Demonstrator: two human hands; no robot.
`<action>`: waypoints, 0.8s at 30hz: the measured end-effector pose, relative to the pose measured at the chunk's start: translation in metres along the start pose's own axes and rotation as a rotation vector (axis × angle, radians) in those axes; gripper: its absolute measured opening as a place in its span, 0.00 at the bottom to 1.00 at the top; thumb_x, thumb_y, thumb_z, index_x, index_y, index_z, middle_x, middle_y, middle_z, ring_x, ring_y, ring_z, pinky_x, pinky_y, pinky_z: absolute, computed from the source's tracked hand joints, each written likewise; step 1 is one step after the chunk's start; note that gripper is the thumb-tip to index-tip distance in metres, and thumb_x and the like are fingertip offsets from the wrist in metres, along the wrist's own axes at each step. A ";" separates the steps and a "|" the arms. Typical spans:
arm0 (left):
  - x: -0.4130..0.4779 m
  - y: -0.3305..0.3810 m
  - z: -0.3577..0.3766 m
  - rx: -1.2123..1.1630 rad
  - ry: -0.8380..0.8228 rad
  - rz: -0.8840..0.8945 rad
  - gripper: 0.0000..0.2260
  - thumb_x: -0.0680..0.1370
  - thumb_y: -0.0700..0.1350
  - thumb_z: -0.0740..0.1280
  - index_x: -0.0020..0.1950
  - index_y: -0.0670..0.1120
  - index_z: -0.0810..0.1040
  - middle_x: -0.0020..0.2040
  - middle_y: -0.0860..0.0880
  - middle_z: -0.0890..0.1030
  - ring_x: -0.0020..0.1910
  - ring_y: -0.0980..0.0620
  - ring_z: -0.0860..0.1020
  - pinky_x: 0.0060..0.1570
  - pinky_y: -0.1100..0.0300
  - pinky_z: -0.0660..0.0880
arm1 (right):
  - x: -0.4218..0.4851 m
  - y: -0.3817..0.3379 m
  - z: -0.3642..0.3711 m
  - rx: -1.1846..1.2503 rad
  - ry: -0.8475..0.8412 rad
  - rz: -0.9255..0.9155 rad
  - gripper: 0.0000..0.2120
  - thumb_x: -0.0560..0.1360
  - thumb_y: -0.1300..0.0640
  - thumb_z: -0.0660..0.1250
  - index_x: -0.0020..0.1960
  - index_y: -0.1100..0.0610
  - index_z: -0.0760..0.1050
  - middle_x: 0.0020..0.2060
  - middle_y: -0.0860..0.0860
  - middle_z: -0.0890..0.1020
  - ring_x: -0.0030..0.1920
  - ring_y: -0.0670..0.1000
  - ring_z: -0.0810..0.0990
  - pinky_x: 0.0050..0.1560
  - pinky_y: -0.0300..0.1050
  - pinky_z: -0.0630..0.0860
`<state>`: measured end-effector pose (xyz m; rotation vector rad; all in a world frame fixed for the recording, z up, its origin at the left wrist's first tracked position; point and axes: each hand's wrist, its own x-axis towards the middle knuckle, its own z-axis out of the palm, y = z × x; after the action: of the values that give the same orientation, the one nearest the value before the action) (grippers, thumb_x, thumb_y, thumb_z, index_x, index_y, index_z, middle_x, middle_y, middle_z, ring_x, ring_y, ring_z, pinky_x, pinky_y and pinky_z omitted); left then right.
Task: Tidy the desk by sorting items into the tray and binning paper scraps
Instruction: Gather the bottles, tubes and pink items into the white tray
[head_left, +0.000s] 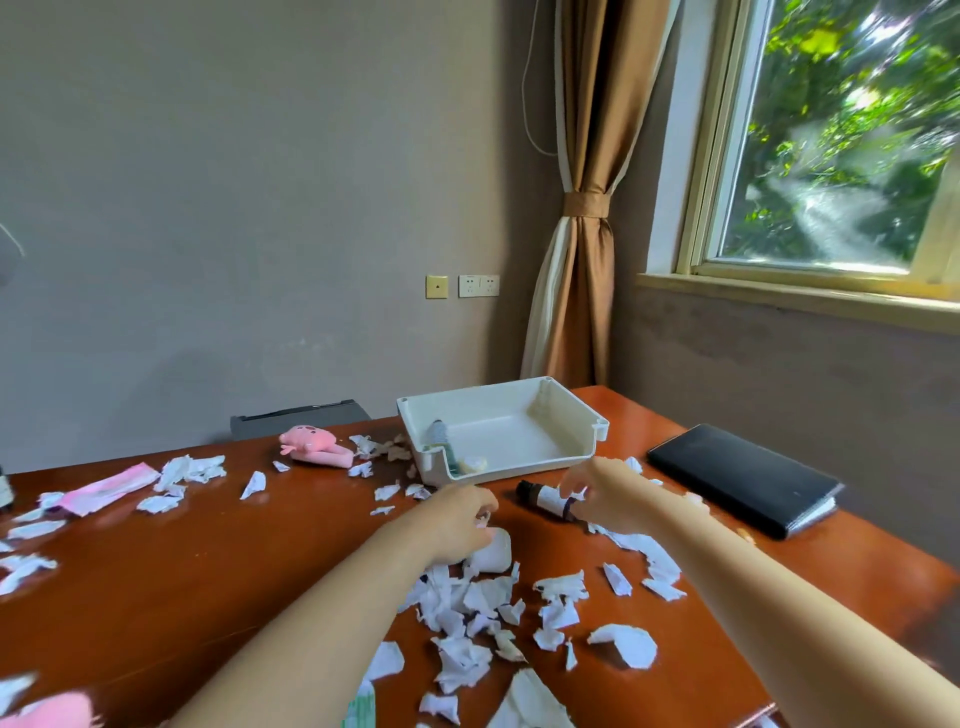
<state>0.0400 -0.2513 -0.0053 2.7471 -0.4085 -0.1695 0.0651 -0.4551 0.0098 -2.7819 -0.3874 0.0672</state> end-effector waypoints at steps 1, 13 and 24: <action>0.001 0.001 0.005 0.023 -0.012 -0.009 0.12 0.79 0.45 0.61 0.61 0.45 0.74 0.62 0.45 0.76 0.63 0.45 0.74 0.60 0.54 0.71 | 0.000 0.002 0.004 -0.010 0.003 0.012 0.16 0.76 0.60 0.64 0.63 0.52 0.74 0.63 0.51 0.76 0.58 0.52 0.77 0.53 0.38 0.77; -0.002 -0.002 0.019 0.171 -0.015 -0.082 0.21 0.79 0.55 0.60 0.70 0.49 0.68 0.68 0.46 0.71 0.69 0.46 0.66 0.67 0.52 0.61 | 0.026 -0.003 0.034 -0.096 0.030 0.035 0.13 0.80 0.56 0.57 0.61 0.54 0.74 0.54 0.54 0.77 0.51 0.53 0.75 0.49 0.45 0.75; -0.009 -0.004 0.000 0.147 -0.194 -0.246 0.26 0.77 0.57 0.63 0.68 0.42 0.69 0.65 0.44 0.73 0.63 0.45 0.72 0.64 0.51 0.70 | 0.052 -0.022 0.033 -0.092 -0.061 0.141 0.16 0.76 0.49 0.63 0.57 0.59 0.75 0.40 0.52 0.77 0.39 0.51 0.77 0.37 0.38 0.73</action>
<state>0.0330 -0.2448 -0.0065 2.9305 -0.1344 -0.4895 0.1067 -0.4107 -0.0146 -2.9004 -0.2140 0.1718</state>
